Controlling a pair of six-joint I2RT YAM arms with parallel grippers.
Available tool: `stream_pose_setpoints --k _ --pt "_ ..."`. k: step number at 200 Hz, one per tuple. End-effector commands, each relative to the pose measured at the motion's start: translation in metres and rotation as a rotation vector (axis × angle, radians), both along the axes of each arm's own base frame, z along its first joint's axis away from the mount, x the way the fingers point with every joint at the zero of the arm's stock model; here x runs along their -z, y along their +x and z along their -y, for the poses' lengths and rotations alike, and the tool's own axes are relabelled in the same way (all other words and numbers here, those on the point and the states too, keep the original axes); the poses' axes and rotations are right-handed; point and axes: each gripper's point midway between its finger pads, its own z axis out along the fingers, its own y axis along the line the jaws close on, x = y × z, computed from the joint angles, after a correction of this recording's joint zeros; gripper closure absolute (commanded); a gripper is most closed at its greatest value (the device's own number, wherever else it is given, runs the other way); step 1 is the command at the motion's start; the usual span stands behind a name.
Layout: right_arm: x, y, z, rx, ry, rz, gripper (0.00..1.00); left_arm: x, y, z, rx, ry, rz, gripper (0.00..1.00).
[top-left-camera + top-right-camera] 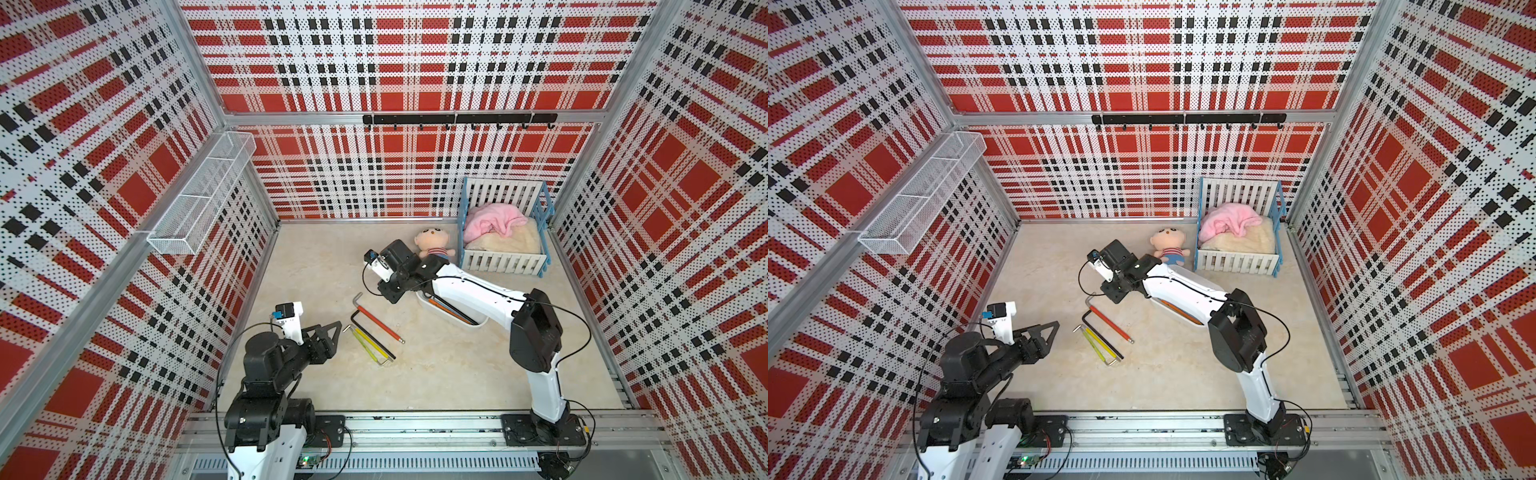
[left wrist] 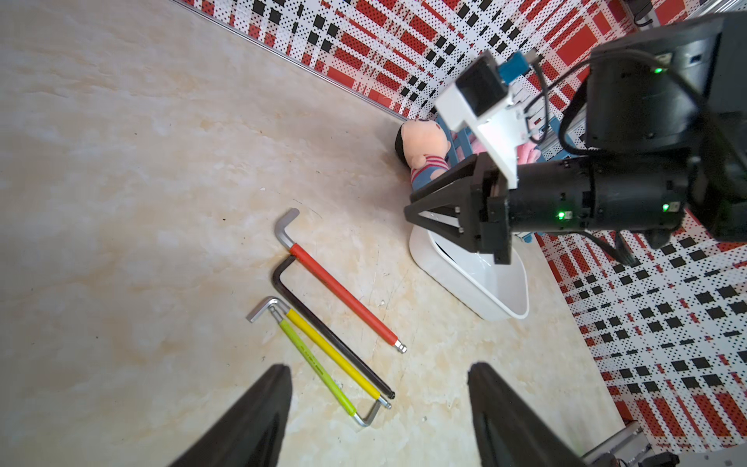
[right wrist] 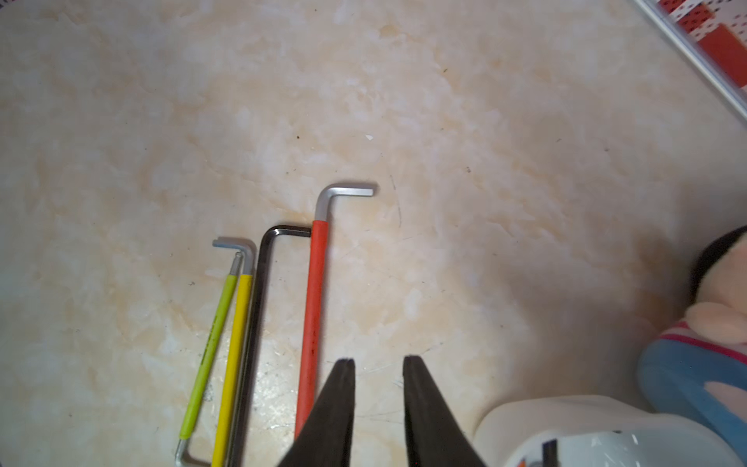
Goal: Put the hex key on the desktop into the storage box
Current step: Place the Allen key in the storage box, then pick up the Allen key from the center of the board.
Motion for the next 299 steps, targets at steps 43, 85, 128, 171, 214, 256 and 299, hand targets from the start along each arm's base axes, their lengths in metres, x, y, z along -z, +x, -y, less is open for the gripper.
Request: stream_pose_setpoints --k 43,85,128,171,214,256,299 --pt "0.042 -0.011 -0.038 0.07 -0.027 -0.149 0.68 -0.003 0.002 -0.001 -0.004 0.006 0.03 0.26" --pt "0.071 -0.011 -0.05 0.089 -0.038 -0.215 0.64 -0.003 0.002 -0.002 -0.006 0.006 0.031 0.26" --pt "0.095 -0.012 -0.055 0.109 -0.065 -0.269 0.66 -0.003 0.002 -0.002 -0.007 0.005 0.029 0.26" --pt "0.113 -0.02 -0.057 0.109 -0.098 -0.291 0.65 -0.003 0.002 -0.002 -0.012 0.004 0.03 0.26" --pt "0.126 -0.026 -0.058 0.097 -0.144 -0.287 0.64 -0.003 0.002 -0.003 -0.014 0.005 0.03 0.26" --pt "0.137 -0.024 -0.052 0.117 -0.201 -0.262 0.63 -0.003 0.002 -0.003 -0.016 0.003 0.03 0.26" --pt "0.152 -0.024 -0.043 0.126 -0.297 -0.2 0.68 -0.004 0.002 -0.003 -0.015 0.003 0.031 0.26"
